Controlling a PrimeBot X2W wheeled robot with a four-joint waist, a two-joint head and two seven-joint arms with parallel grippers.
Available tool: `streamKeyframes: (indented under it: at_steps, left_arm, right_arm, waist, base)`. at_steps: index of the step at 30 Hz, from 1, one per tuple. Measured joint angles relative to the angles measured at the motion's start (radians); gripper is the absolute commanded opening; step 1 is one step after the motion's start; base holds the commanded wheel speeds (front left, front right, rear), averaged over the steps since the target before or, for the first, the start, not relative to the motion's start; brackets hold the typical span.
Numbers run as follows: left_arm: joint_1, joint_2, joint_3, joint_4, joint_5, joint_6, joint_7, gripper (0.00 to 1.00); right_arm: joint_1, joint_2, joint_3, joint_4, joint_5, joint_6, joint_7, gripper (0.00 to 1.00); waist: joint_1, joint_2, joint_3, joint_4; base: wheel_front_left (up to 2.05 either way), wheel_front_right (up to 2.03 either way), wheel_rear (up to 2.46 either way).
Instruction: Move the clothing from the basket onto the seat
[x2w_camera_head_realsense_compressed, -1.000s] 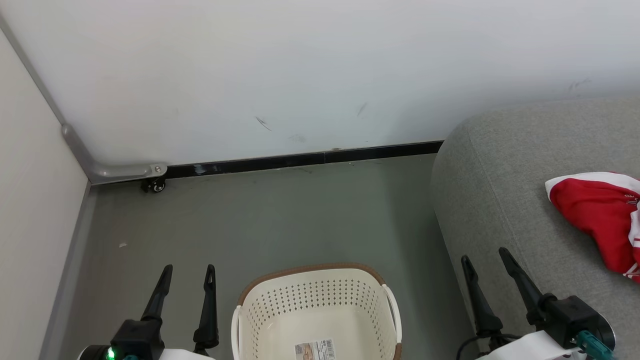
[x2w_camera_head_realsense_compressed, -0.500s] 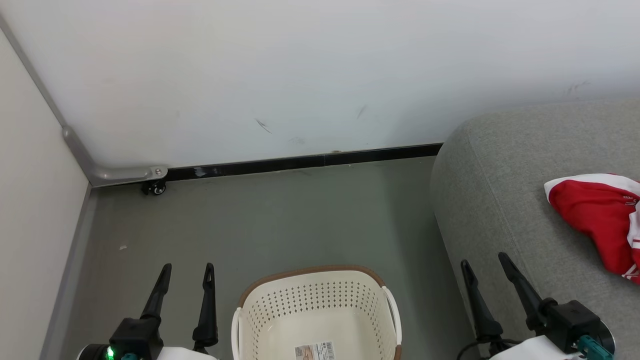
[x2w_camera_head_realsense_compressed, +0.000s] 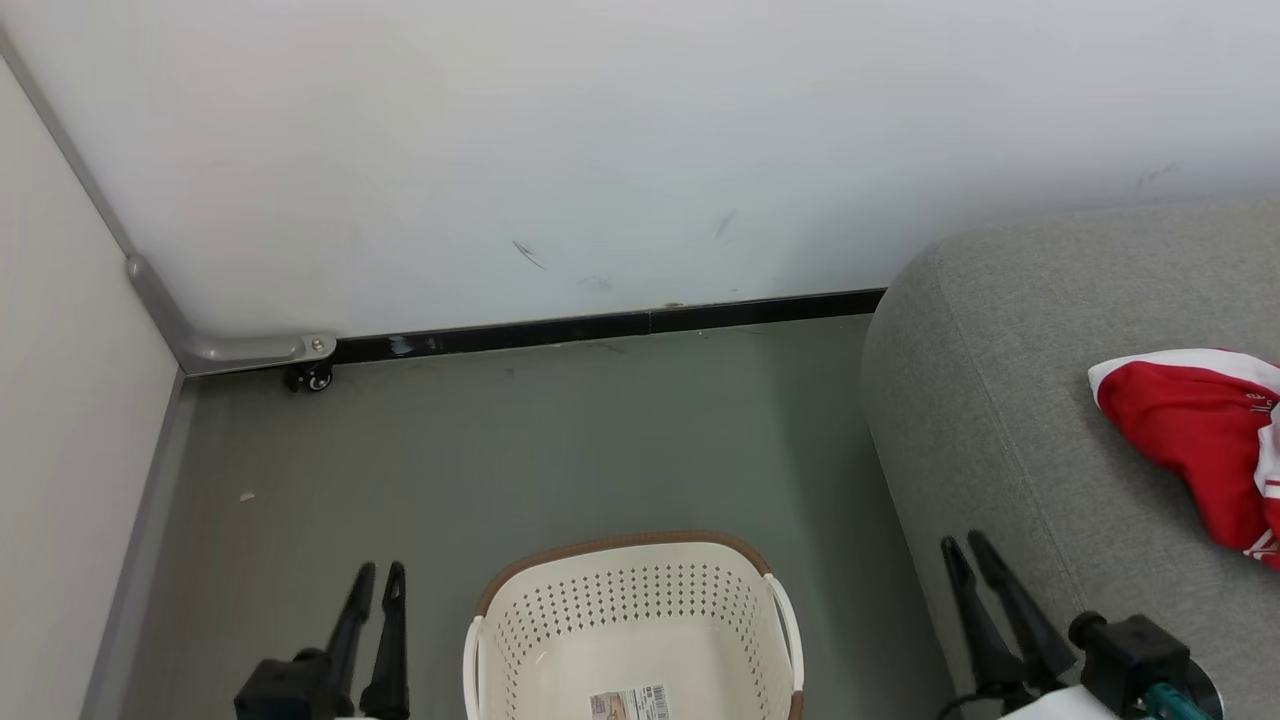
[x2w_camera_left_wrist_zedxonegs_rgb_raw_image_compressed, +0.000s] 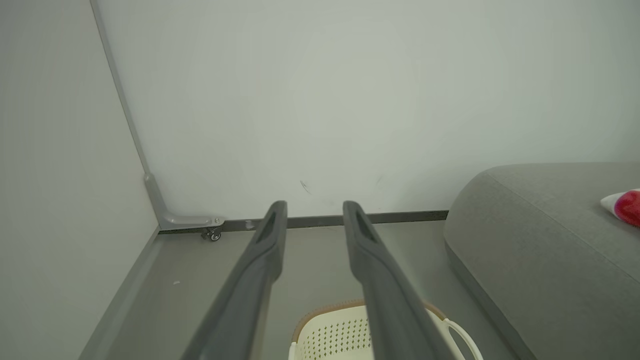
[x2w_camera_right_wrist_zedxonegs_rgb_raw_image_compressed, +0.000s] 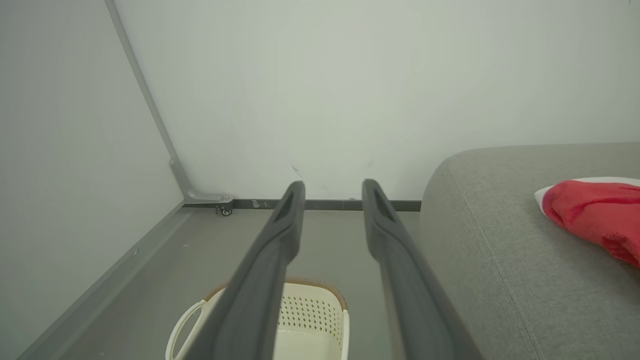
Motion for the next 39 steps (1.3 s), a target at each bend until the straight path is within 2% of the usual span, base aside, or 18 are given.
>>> streamKeyframes:
  at_steps: [4, 12, 25, 29, 32, 39]
  left_arm:
    - [0.031, -0.007, -0.006, 0.049, 0.0, 0.0, 0.001, 0.0]
    - [0.029, -0.013, 0.03, 0.077, -0.073, -0.017, 0.032, 0.0]
    - [0.001, -0.016, 0.068, 0.094, -0.285, -0.045, 0.098, 0.0]
    - [-0.001, -0.016, 0.08, 0.094, -0.339, -0.058, 0.115, 0.0]
    - [-0.004, -0.017, 0.091, 0.094, -0.395, -0.069, 0.132, 0.0]
    - [-0.018, -0.019, 0.109, 0.094, -0.496, -0.083, 0.159, 0.0]
  right_arm:
    - [0.03, 0.003, 0.002, 0.045, 0.0, 0.0, 0.0, 0.0]
    - [0.05, 0.004, 0.022, 0.029, 0.072, 0.0, -0.001, 0.0]
    - [0.053, 0.004, 0.005, 0.009, 0.312, 0.0, 0.002, 0.0]
    - [0.051, 0.003, -0.003, 0.01, 0.374, 0.0, 0.012, 0.0]
    - [0.044, 0.0, -0.008, 0.012, 0.44, 0.0, 0.023, 0.0]
    - [0.029, -0.012, -0.013, 0.014, 0.554, 0.0, 0.037, 0.0]
  waist:
    - [0.0, 0.0, 0.0, 0.0]
    - [0.0, 0.0, 0.001, 0.0]
    - [0.0009, 0.0, 0.006, 0.006]
    - [0.004, 0.0, 0.005, 0.008]
    - [0.0081, 0.0, 0.004, 0.009]
    - [0.0145, 0.0, 0.0, 0.012]
  base:
    - [0.0, 0.0, 0.0]
    - [0.0, 0.0, 0.0]
    - [0.0, 0.0, 0.0]
    - [0.0, 0.0, 0.0]
    - [0.0, 0.0, 0.0]
    - [0.0, 0.0, 0.0]
